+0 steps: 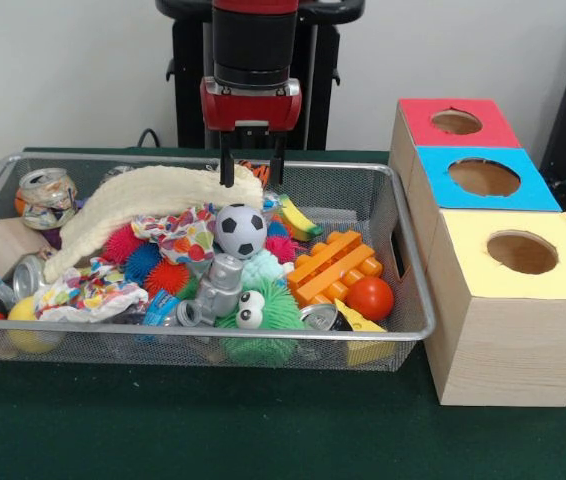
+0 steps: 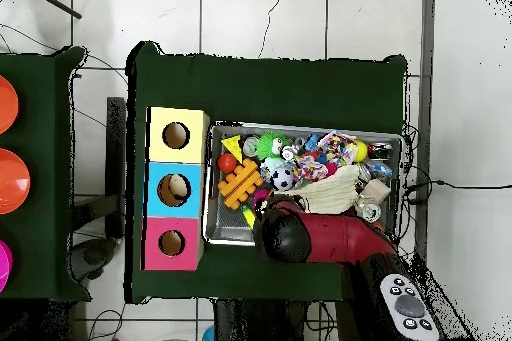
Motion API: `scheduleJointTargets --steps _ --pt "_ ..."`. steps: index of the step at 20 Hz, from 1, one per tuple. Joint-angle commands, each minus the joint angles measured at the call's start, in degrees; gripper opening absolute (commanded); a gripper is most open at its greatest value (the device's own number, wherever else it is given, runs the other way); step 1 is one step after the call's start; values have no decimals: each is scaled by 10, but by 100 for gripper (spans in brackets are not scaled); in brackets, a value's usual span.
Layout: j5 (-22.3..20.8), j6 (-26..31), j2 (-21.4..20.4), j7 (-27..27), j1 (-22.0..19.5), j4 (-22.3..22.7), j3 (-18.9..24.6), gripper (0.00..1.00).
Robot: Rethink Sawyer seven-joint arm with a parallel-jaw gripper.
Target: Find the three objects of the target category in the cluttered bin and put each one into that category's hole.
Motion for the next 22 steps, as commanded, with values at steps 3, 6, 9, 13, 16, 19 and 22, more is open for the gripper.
scheduleJointTargets --steps 3,6,9,13,16,19,22 --pt "0 -5 58 68 -14 -24 -2 100" --pt "-5 -20 75 69 -13 -32 -5 100" --pt "-5 -25 81 69 -13 -34 -7 100" --pt "-6 -32 88 68 -14 -37 -7 100" --pt "-7 -35 93 67 -14 -41 -8 100" --pt "-8 -40 99 65 -16 -44 -9 100" --pt "-10 -48 104 66 -17 -44 -11 100"
